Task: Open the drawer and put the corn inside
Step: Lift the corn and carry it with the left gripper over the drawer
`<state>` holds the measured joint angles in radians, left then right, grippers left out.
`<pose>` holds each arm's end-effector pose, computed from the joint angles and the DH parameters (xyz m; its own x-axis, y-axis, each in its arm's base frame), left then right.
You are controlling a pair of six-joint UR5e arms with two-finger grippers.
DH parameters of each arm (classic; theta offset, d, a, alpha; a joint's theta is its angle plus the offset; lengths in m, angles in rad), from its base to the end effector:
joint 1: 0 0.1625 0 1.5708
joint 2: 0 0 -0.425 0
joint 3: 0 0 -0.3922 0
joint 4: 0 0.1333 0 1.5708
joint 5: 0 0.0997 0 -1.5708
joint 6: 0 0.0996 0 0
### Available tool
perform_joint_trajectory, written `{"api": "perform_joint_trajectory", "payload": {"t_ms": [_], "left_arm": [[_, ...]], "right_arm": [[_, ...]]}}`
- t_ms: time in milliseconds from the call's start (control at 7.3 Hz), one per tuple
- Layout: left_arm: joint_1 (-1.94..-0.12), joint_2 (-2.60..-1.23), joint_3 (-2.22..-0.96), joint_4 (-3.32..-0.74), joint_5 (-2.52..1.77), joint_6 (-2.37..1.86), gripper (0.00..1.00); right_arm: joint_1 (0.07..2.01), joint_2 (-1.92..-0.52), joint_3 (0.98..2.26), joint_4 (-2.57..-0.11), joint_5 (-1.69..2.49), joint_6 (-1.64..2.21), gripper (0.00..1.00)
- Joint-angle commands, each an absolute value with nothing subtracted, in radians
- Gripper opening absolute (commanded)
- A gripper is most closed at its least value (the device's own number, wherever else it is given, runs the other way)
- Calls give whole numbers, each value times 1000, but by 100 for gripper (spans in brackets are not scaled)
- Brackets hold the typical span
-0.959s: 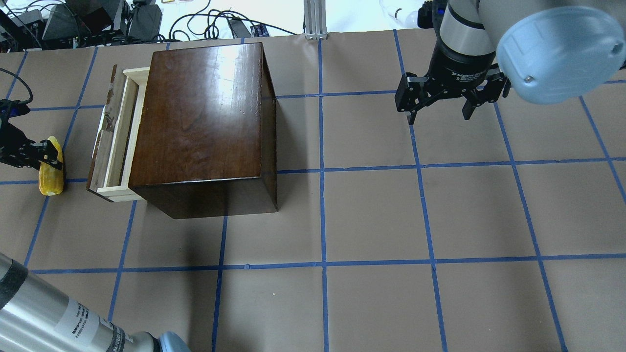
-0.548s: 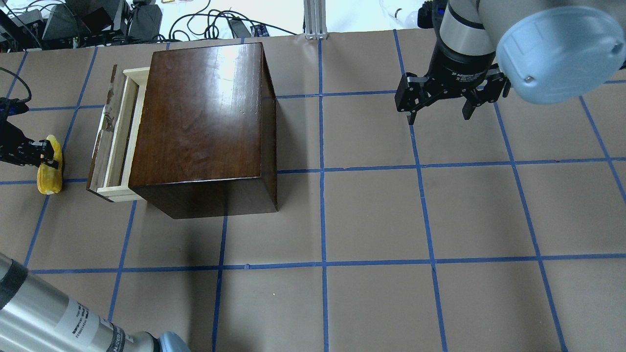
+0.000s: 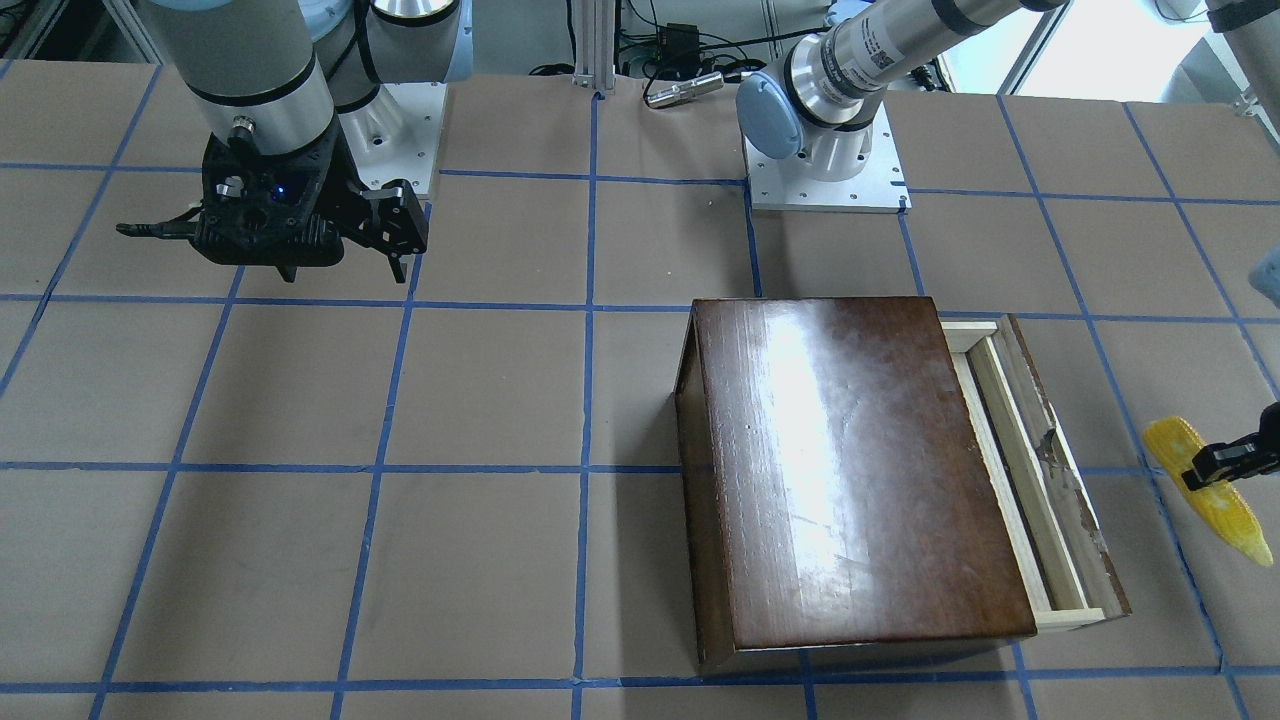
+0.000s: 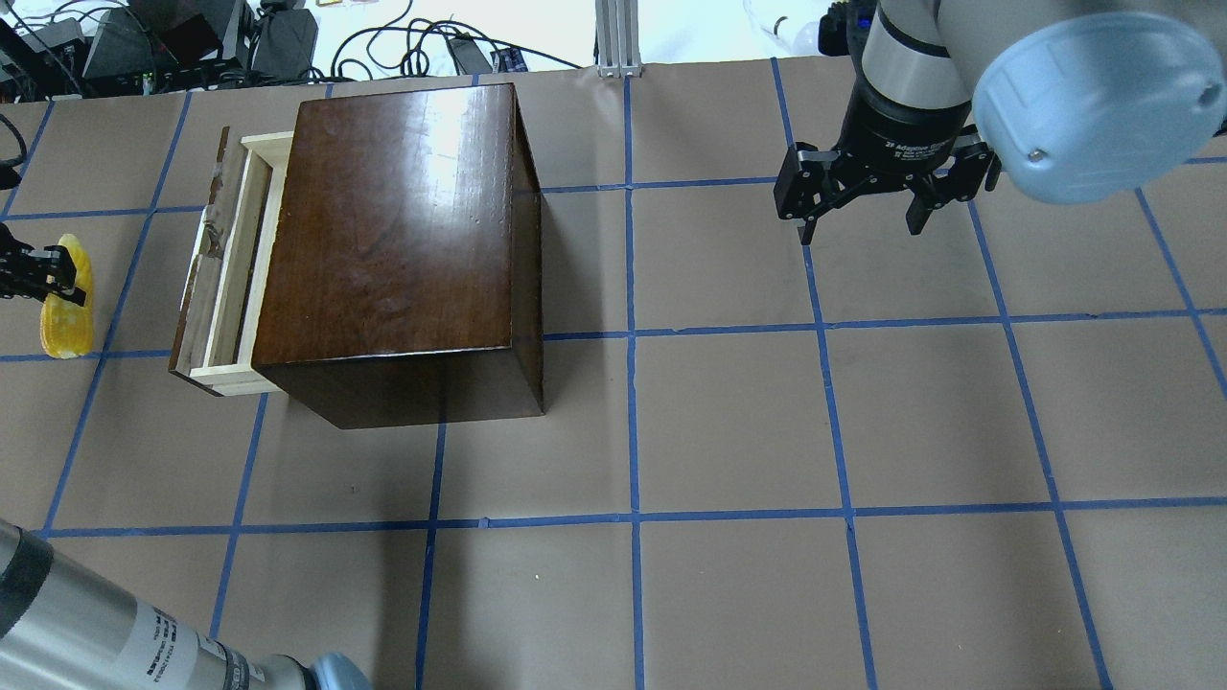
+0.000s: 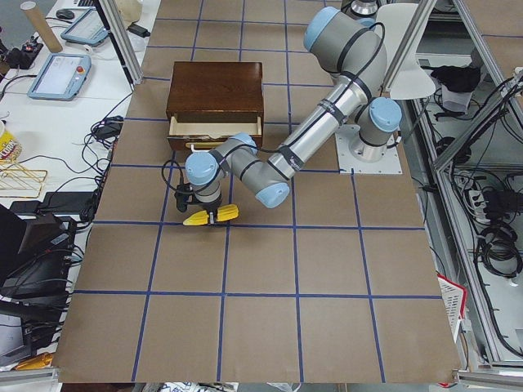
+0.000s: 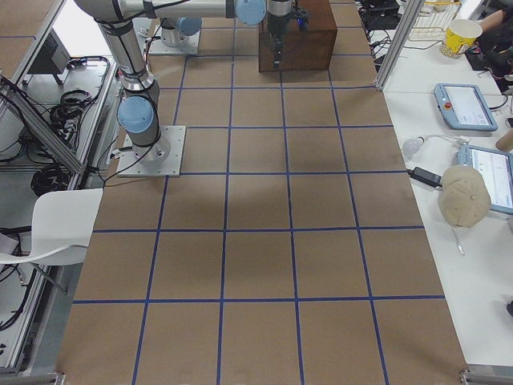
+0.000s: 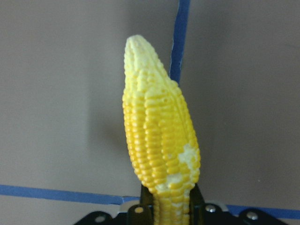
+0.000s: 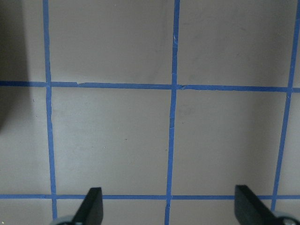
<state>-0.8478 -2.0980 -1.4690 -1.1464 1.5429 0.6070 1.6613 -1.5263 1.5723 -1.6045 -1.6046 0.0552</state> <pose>0.3417 -0.5929 0.2683 -0.9930 -0.1155 0.0235 -0.1159 0.9931 -0.0151 0.1754 -0.4953 0.4683 -0.9988 -0.0357 0.0344 -0.0353 0.9993 0.0104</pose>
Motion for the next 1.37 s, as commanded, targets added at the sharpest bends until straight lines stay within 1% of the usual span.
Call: {"api": "perform_joint_trajectory", "payload": {"t_ms": [0, 411, 685, 959, 1233], "left_arm": [[-877, -2022, -1433, -1248, 1542, 606, 0], [-1012, -1913, -1379, -1405, 1546, 600, 0], [-1139, -1869, -1376, -1451, 1568, 604, 0], [-1235, -1861, -1376, -1469, 1591, 607, 0], [-1273, -1870, -1384, -1473, 1579, 611, 0]], "right_arm": [[1661, -1526, 1572, -1605, -1605, 55, 100], [1661, -1526, 1572, -1605, -1605, 55, 100], [1661, -1526, 1572, -1605, -1605, 55, 100], [1661, -1526, 1572, -1605, -1605, 55, 100], [1661, -1526, 1572, -1605, -1605, 55, 100]]}}
